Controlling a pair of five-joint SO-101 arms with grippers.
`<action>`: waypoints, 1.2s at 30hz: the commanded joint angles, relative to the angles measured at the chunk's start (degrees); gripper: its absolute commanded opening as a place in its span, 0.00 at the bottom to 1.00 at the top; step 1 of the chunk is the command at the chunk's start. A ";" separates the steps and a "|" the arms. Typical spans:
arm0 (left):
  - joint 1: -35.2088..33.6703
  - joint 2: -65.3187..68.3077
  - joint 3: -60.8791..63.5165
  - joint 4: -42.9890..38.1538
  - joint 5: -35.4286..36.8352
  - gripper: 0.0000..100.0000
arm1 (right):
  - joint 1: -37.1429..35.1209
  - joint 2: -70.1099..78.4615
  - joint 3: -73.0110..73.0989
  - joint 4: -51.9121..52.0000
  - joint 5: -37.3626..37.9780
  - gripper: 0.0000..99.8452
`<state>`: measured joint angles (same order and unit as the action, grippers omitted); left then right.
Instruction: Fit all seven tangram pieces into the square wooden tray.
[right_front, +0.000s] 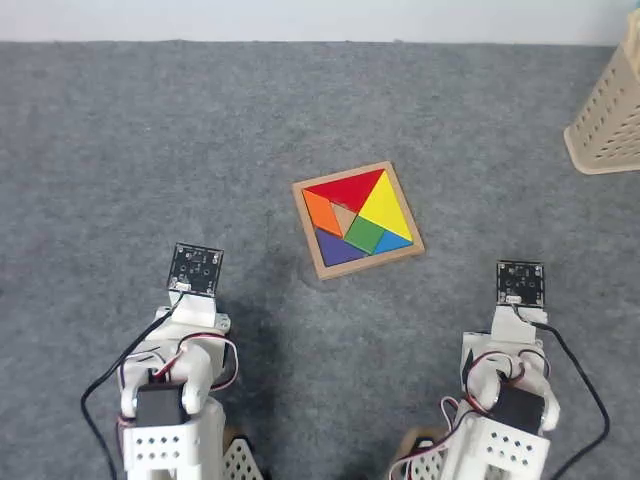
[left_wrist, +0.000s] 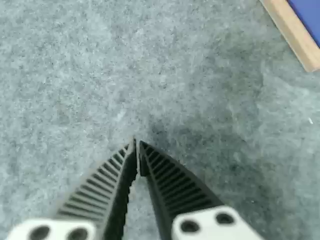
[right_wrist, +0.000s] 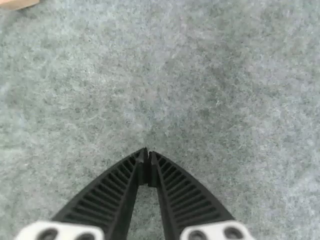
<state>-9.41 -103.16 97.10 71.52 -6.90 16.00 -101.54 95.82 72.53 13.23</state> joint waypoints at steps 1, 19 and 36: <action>-0.26 0.00 -0.48 0.26 -0.44 0.01 | 0.84 0.75 0.44 0.31 0.97 0.01; -0.26 0.00 -0.48 0.26 -0.44 0.01 | 0.84 0.75 0.44 0.31 0.97 0.01; -0.26 0.00 -0.48 0.26 -0.44 0.01 | 0.84 0.75 0.44 0.31 0.97 0.01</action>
<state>-9.41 -103.16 97.10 71.52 -6.90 16.00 -101.54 95.82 72.53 13.23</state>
